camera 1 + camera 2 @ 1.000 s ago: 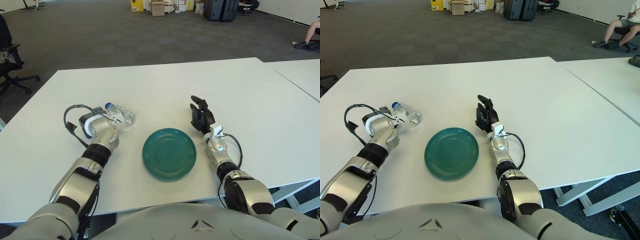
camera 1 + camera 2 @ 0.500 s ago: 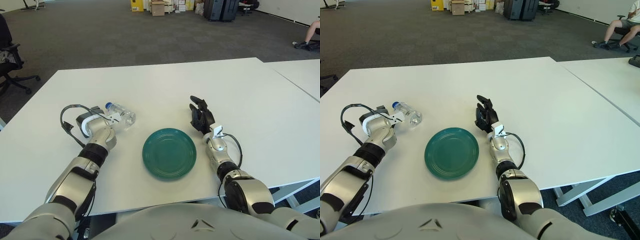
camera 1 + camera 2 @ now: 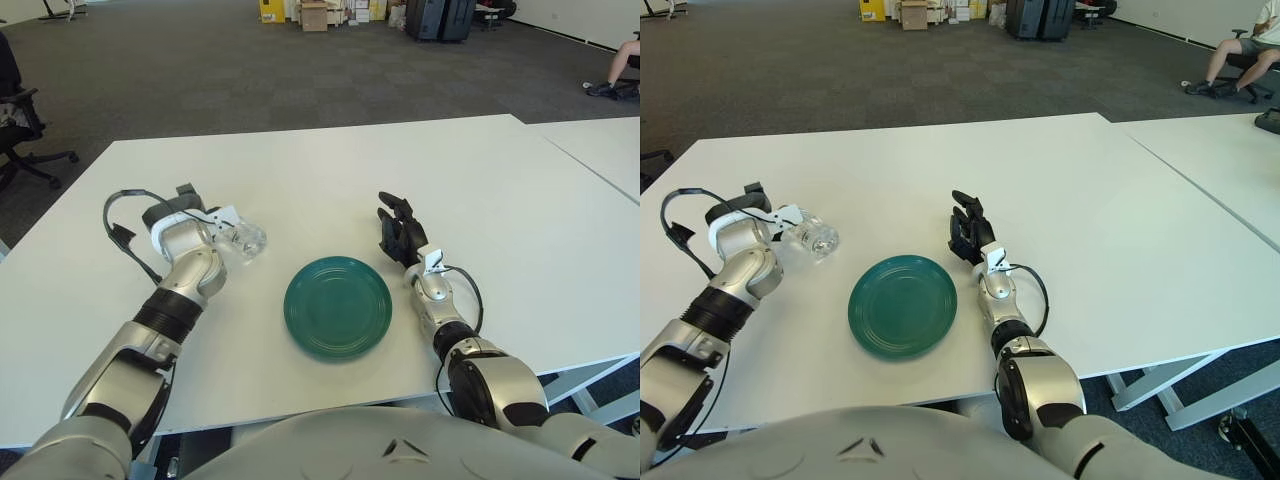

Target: Put the bottle into the plate.

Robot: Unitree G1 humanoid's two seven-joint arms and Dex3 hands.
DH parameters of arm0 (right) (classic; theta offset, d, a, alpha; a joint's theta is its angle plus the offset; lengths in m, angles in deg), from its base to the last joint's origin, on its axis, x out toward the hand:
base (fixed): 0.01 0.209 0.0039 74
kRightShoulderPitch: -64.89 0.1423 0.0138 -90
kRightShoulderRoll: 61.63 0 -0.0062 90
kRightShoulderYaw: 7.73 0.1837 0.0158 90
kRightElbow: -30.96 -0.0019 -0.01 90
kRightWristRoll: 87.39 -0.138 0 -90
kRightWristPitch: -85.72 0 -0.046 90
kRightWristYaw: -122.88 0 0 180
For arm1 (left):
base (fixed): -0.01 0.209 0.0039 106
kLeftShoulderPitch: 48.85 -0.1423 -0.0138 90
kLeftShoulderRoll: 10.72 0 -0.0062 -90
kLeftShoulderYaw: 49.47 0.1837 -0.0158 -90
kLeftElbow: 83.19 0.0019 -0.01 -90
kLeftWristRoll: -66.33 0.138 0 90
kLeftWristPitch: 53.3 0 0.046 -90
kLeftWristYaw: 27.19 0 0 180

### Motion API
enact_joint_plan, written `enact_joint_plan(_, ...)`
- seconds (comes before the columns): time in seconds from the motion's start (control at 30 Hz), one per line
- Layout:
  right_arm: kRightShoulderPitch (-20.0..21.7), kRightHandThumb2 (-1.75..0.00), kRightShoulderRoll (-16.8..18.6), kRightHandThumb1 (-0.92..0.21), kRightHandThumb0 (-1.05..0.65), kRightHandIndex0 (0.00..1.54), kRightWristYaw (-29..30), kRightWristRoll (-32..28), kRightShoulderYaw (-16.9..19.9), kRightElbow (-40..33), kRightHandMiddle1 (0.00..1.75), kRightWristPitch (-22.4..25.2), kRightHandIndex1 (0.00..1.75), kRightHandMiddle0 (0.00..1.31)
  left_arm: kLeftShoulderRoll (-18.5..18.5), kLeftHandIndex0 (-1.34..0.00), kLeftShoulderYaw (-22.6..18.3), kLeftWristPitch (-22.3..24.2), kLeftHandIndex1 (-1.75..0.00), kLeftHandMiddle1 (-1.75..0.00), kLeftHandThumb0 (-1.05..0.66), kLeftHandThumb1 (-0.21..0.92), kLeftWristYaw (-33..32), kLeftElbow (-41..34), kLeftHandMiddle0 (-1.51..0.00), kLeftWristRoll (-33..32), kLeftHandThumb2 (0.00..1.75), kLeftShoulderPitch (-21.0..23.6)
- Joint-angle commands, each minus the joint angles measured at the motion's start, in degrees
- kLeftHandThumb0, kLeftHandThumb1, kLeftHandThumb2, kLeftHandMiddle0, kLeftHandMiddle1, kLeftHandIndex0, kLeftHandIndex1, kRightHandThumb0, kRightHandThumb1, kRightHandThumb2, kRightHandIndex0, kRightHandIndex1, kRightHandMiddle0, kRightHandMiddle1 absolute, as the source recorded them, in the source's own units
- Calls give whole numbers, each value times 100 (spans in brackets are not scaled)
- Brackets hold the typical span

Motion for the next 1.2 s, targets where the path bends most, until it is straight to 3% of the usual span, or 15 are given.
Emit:
enact_joint_plan(0.0, -201, -79, 53, -92, -69, 27, 122, -47, 43, 218, 62, 367, 1, 0, 354, 0, -72, 38, -26, -115, -105, 92, 314, -993, -41, 339, 121, -371)
enact_joint_plan(0.03, -202, -79, 56, -92, -69, 27, 133, -44, 40, 215, 62, 372, 1, 0, 385, 0, -88, 25, -25, -86, -105, 92, 350, -1105, -38, 378, 120, -419)
enact_joint_plan(0.13, -209, -77, 68, -92, -69, 28, 176, -20, 16, 195, 62, 379, 1, 0, 575, 0, -232, -109, -24, -43, -105, 92, 475, -1728, -32, 544, 117, -653)
enact_joint_plan(0.3, -198, -75, 86, -92, -69, 28, 187, 5, -23, 166, 61, 396, 1, 0, 879, 0, -555, -765, -29, -19, -105, 92, 325, -2136, -24, 398, 106, -754)
enact_joint_plan(0.37, -197, -75, 88, -92, -69, 27, 188, 8, -29, 163, 61, 402, 1, 0, 916, 0, -645, -950, -31, -15, -105, 92, 295, -2154, -21, 357, 101, -770)
enact_joint_plan(0.4, -194, -75, 89, -92, -69, 27, 180, 8, -32, 162, 61, 395, 1, 0, 1014, 0, -697, -1254, -31, -13, -105, 92, 125, -2044, -20, 237, 99, -746)
enact_joint_plan(0.5, -209, -76, 69, -92, -70, 27, 60, 23, -61, 170, 61, 159, 1, 0, 1464, 0, -730, -2905, -28, -6, -103, 92, -1120, -693, -10, -270, 75, -323)
enact_joint_plan(0.57, -208, -77, 49, -92, -71, 26, 39, 46, -78, 183, 62, 107, 0, 0, 1713, 0, -631, -3803, -26, -3, -101, 92, -1896, 146, -7, -366, 62, -117)
enact_joint_plan(0.63, -209, -79, 39, -92, -72, 26, 36, 63, -88, 192, 63, 77, 0, 0, 1946, 0, -539, -4408, -23, -1, -99, 92, -2405, 606, -3, -368, 49, -39)
enact_joint_plan(0.73, -216, -80, 25, -92, -72, 25, 13, 68, -93, 197, 64, 30, 0, 0, 2139, 0, -384, -4981, -21, 0, -98, 92, -2914, 1073, -1, -274, 38, 74)
enact_joint_plan(0.87, -237, -82, -11, -92, -73, 25, -119, 28, -80, 203, 65, -66, 0, 0, 2433, 0, 126, -5785, -20, 0, -97, 91, -3735, 1855, 0, 267, 27, 375)
enact_joint_plan(1.07, -246, -84, -57, -92, -75, 24, -176, 41, -80, 227, 65, -132, 0, 0, 2592, 0, 716, -6403, -22, 0, -97, 89, -4460, 2615, 0, 904, 19, 846)
enact_joint_plan(1.17, -231, -85, -75, -92, -76, 24, -184, 71, -100, 256, 65, -143, 0, 0, 2653, 0, 1214, -6748, -23, 0, -99, 90, -5011, 3331, 0, 1467, 18, 1282)
